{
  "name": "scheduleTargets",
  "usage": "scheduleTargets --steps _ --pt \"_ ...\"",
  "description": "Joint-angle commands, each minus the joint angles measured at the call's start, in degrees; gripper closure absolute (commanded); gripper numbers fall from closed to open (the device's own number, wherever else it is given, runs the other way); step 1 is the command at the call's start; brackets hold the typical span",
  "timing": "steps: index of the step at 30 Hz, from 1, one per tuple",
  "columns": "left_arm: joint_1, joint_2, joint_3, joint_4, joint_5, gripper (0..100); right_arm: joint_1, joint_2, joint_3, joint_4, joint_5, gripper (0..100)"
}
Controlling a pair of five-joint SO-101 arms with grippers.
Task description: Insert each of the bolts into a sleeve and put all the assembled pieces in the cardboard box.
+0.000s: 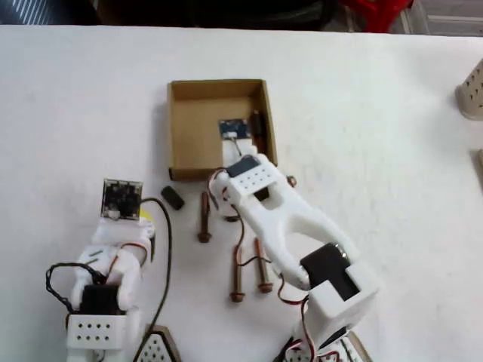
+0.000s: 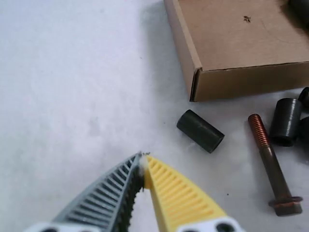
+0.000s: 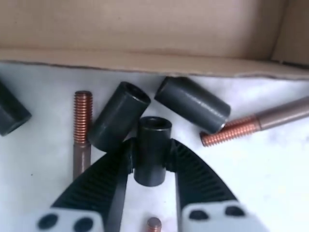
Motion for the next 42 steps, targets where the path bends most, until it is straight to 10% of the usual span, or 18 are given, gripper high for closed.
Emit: scheduleTargets --steps 1,21,27,42 --pt "0.9 -0.7 -0.3 0.3 -0.5 98 -0.5 -0.7 -1.4 0.4 4.3 98.3" --pt "0.9 -0.7 -0.3 0.1 -0.5 98 0.4 -20.8 6.5 10.9 5.5 98.1" --pt "0.9 -0.7 -0.3 0.1 -0.5 98 9.0 -36.2 16.4 12.4 17.0 98.1" --pt "1.4 -0.7 -1.4 2.7 -0.6 98 30.0 -60.6 39.6 -4.2 17.8 98.1"
